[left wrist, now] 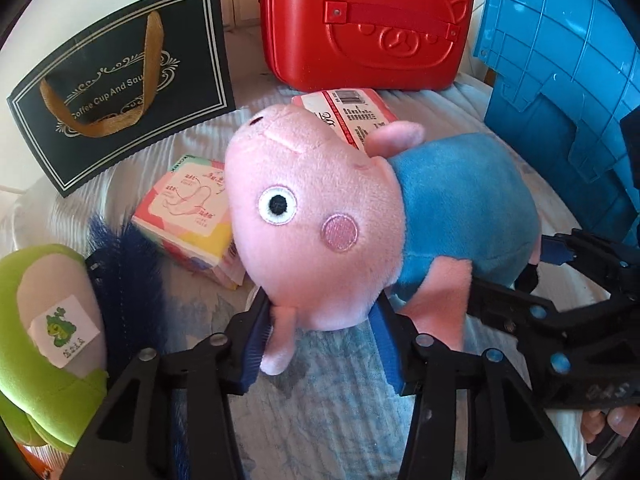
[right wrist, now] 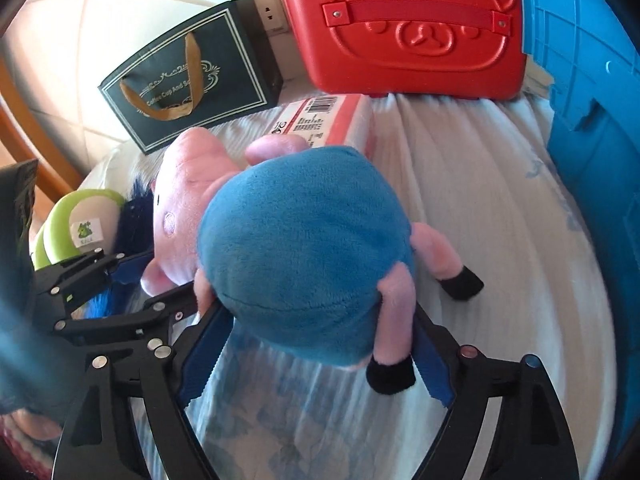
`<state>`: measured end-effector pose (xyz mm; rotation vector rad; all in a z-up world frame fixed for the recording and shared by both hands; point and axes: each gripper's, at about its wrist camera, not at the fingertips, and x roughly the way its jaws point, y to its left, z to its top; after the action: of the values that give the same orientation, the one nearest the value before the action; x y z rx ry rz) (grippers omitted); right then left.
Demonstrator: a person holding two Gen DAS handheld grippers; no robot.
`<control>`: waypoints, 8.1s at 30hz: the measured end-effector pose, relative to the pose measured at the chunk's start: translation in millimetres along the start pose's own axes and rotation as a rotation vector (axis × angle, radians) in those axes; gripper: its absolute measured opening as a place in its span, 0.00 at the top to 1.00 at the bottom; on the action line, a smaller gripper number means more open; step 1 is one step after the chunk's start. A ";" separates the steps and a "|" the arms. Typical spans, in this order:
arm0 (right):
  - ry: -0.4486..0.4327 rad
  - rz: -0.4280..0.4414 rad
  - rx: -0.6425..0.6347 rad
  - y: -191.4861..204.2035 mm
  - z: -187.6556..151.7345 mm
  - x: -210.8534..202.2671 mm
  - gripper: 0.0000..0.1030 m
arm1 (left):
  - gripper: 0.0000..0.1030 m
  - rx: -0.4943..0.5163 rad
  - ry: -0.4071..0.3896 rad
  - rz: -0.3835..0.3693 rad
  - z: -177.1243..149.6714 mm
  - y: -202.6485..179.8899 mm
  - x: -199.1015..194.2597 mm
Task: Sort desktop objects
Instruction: 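Close the left gripper on the pig's head while the right gripper grips its body, then lift the blue-shirted pig with both grippers and carry it over the blue bin, then open both grippers to drop the pig into the bin, then move both grippers back to the orange-dressed pink pig on the bed, then close the left gripper on the orange dress while the right gripper grips the pig's head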
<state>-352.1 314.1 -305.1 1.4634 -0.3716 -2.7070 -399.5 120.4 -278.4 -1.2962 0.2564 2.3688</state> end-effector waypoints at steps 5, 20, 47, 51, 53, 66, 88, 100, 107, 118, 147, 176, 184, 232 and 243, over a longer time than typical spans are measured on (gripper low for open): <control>-0.035 -0.009 -0.008 3.4 2.0 -15.3 0.33 | 0.61 0.001 -0.039 0.016 1.1 -7.7 -17.1; -0.255 0.015 -0.086 40.9 -1.1 -142.5 0.35 | 0.61 0.013 -0.276 0.043 3.4 -30.5 -155.7; -0.588 -0.311 0.014 -74.3 -75.2 -482.8 0.35 | 0.61 0.277 -0.592 -0.213 56.9 -332.1 -342.5; -0.564 -0.376 0.060 -120.8 -89.0 -511.4 0.35 | 0.61 0.329 -0.546 -0.267 70.4 -392.1 -332.1; -0.547 -0.395 0.091 -146.0 -96.3 -519.6 0.35 | 0.60 0.351 -0.514 -0.292 72.8 -418.5 -325.3; -0.486 -0.397 0.204 -237.0 -114.4 -533.0 0.35 | 0.59 0.409 -0.368 -0.296 94.8 -485.0 -286.3; -0.470 -0.465 0.236 -247.1 -124.4 -523.9 0.06 | 0.56 0.379 -0.336 -0.259 83.9 -469.4 -288.6; -0.539 -0.418 0.225 -207.4 -141.2 -536.4 0.00 | 0.36 0.177 -0.406 -0.227 59.3 -403.2 -322.5; -0.536 -0.362 0.116 -155.6 -132.8 -517.1 0.00 | 0.36 0.111 -0.400 -0.161 39.2 -359.7 -330.3; -0.532 -0.173 -0.069 -70.7 -113.0 -480.0 0.00 | 0.36 -0.051 -0.350 0.021 -9.0 -268.0 -331.6; -0.223 0.073 -0.336 230.9 -100.9 -264.2 0.00 | 0.36 -0.456 -0.180 0.322 -173.0 82.4 -342.7; 0.174 -0.042 -0.272 350.5 -114.6 8.2 0.00 | 0.36 -0.261 0.056 0.164 -217.3 254.4 -191.3; 0.201 -0.038 -0.302 356.3 -108.2 52.1 0.00 | 0.36 -0.182 0.064 0.075 -200.2 260.6 -161.5; 0.056 -0.032 -0.299 351.2 -99.3 31.9 0.37 | 0.45 -0.054 -0.018 0.128 -186.7 241.5 -123.5; 0.025 0.004 -0.336 353.9 -96.6 14.3 0.48 | 0.56 -0.078 -0.087 0.144 -187.7 236.1 -155.3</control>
<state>-306.9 -49.7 -286.5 1.3938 0.0806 -2.5818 -290.0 -200.2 -261.0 -1.2433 0.2405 2.5731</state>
